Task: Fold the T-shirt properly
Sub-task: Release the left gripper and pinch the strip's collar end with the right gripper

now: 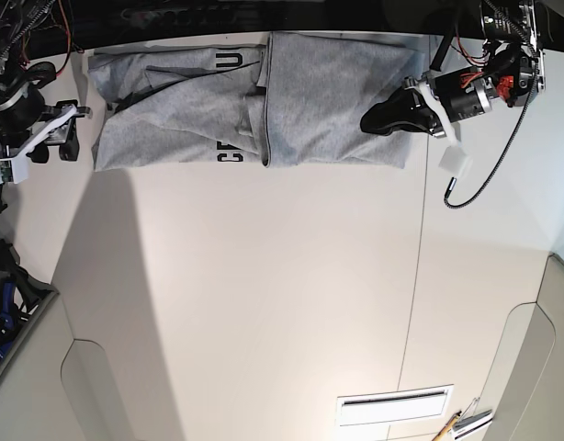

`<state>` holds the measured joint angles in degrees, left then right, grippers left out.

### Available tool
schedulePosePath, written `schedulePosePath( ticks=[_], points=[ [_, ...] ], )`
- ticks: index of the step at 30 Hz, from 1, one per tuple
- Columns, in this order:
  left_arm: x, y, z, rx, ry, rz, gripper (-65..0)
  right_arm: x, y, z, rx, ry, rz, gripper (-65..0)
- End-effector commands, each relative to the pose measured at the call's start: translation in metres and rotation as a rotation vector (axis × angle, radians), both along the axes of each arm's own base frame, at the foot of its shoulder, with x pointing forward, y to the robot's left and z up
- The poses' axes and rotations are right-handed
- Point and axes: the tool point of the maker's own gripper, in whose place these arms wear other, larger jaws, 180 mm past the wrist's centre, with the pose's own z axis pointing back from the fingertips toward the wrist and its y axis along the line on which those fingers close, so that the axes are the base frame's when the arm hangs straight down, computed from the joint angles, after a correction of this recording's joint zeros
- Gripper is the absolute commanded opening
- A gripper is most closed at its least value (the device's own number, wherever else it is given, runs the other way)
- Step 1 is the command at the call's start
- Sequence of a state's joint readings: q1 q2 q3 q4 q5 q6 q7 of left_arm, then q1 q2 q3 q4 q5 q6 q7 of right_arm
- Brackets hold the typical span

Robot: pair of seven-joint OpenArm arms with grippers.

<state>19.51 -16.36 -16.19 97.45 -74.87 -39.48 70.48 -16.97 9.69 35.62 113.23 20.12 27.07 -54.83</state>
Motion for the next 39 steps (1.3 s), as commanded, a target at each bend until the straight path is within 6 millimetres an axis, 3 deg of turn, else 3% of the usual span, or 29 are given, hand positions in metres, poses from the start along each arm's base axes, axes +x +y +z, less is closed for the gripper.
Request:
schedulePosePath(
  ticks=[1,4,8,16,20,29,37,39],
  points=[
    [0.006,0.001,0.011,-0.014,-0.043,0.002,-65.0,0.007,-0.006,0.012,-0.019,-0.052,-0.01,-32.4],
    [0.006,0.001,0.011,-0.015,-0.043,0.003,-65.0,0.009,-0.009,0.013,-0.013,-0.065,-0.041,-23.9],
    [0.008,0.001,0.013,-0.024,-0.049,0.004,-65.0,0.008,-0.007,0.007,0.03,-0.058,-0.048,-23.2],
    [0.009,0.0,0.015,-0.03,-0.055,0.007,-65.0,-0.005,0.017,-0.055,0.37,0.068,-0.071,-23.2],
    [0.009,0.0,0.015,-0.03,-0.055,0.007,-65.0,-0.011,0.037,-0.075,0.538,0.135,-0.051,-23.2],
    [0.009,0.0,0.015,-0.03,-0.055,0.007,-65.0,-0.032,0.058,-0.083,0.637,0.24,0.013,-23.2],
    [0.009,0.0,0.015,-0.03,-0.055,0.008,-65.0,-0.036,0.067,-0.077,0.691,0.23,0.051,-23.5],
    [0.009,0.001,0.015,-0.029,-0.055,0.008,-65.0,-0.036,0.068,-0.076,0.697,0.226,0.054,-28.8]
  ],
)
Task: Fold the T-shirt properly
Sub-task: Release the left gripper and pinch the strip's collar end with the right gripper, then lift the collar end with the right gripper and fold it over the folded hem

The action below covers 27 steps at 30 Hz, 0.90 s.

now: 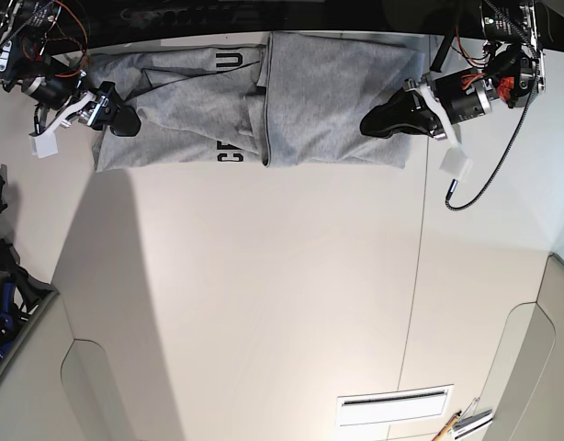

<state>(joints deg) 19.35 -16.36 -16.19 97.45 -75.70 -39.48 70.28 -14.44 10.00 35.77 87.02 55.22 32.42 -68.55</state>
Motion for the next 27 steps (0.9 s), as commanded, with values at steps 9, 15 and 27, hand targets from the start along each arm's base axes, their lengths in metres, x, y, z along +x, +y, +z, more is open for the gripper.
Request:
schedulePosePath(
  ticks=[9,15,27],
  points=[
    [0.019,0.054,0.022,0.051,-0.091,0.15,-65.0,0.004,0.001,0.016,-0.022,-0.038,0.037,-65.0],
    [0.015,0.105,0.012,0.22,-0.068,0.253,-65.0,0.019,0.006,0.05,-0.066,-0.155,0.074,-65.0],
    [-0.013,0.121,-0.02,0.318,0.039,0.276,-65.0,0.028,0.058,0.104,-0.044,-0.334,0.145,-65.0]
  ],
)
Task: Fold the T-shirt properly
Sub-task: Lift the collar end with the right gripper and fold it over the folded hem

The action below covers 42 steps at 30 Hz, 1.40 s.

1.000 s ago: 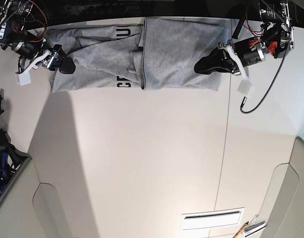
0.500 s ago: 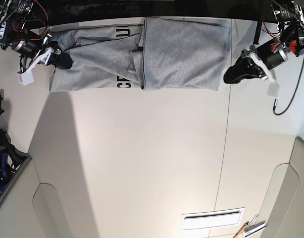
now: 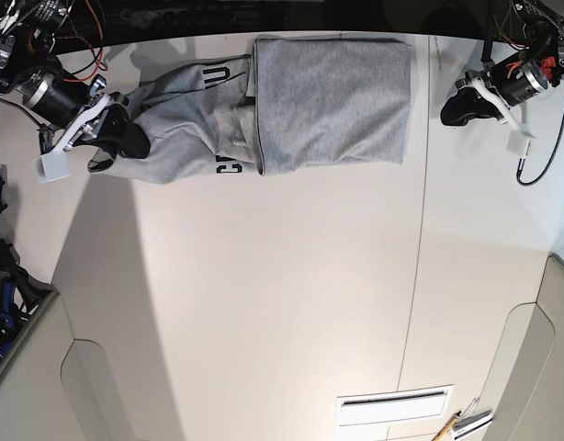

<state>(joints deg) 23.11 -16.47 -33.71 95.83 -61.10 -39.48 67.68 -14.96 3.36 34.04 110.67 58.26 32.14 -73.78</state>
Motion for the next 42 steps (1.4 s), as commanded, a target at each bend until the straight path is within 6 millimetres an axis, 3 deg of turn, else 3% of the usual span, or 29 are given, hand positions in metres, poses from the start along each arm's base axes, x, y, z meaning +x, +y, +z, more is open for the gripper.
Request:
schedulePosePath(
  ticks=[1,7,13,21,26,33,42],
  points=[
    [0.005,0.003,0.006,0.0,-0.032,0.0,-65.0,0.004,0.01,0.014,0.032,-0.055,0.019,-65.0],
    [-0.002,0.007,-0.006,-0.015,0.007,0.023,-65.0,-0.002,0.075,0.02,0.122,-0.068,0.193,-65.0],
    [-0.004,0.009,-0.012,-0.029,0.02,0.044,-65.0,-0.025,0.145,0.028,0.201,-0.069,0.424,-65.0],
    [-0.003,0.009,-0.011,-0.033,0.014,0.048,-65.0,-0.046,0.21,0.033,0.185,-0.13,0.597,-65.0],
    [-0.003,0.009,-0.011,-0.033,0.01,0.05,-65.0,-0.047,0.236,0.037,0.115,-0.21,0.674,-65.0],
    [-0.003,0.009,-0.011,-0.033,0.011,0.048,-65.0,-0.043,0.256,0.04,0.027,-0.316,0.725,-65.0],
    [-0.001,-0.014,-0.017,-0.062,0.019,-0.01,-65.0,-0.051,0.277,0.044,0.055,-0.334,0.754,-65.0]
  ],
)
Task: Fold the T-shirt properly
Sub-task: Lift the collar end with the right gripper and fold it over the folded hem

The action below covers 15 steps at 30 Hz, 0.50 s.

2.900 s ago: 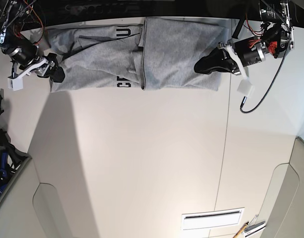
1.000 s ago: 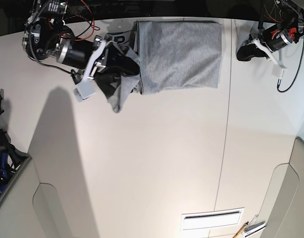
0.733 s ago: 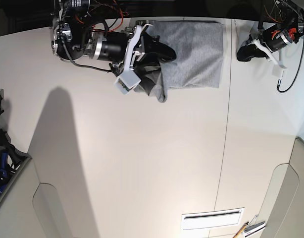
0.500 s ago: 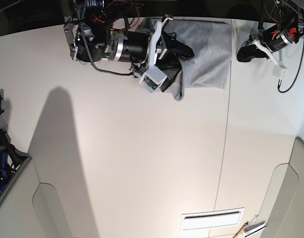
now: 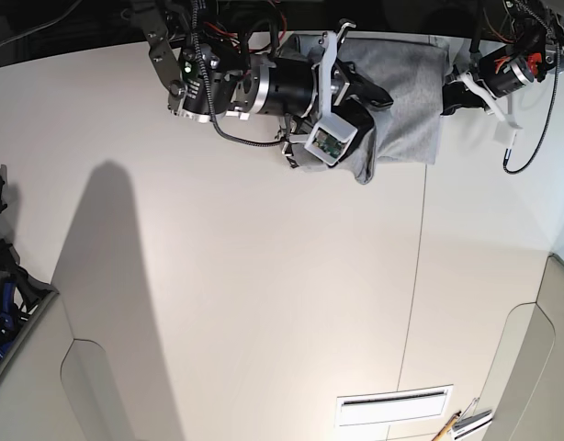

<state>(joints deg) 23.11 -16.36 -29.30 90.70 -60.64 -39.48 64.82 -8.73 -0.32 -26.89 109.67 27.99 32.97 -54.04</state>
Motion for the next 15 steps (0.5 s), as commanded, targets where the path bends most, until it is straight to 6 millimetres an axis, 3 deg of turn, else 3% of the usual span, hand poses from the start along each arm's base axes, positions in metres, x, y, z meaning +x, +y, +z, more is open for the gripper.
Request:
schedulePosePath(
  ticks=[1,7,15],
  points=[
    [0.006,-0.001,0.008,-0.003,-0.036,-0.012,-65.0,0.004,0.01,0.018,0.077,-0.017,-0.006,-65.0],
    [0.006,-0.015,0.004,-0.019,-0.024,-0.053,-65.0,0.005,0.026,0.014,0.107,0.039,-0.012,-65.0],
    [0.005,-0.014,0.003,-0.015,-0.022,-0.054,-65.0,0.007,0.032,-0.003,0.135,0.096,-0.037,-65.0]
  ],
)
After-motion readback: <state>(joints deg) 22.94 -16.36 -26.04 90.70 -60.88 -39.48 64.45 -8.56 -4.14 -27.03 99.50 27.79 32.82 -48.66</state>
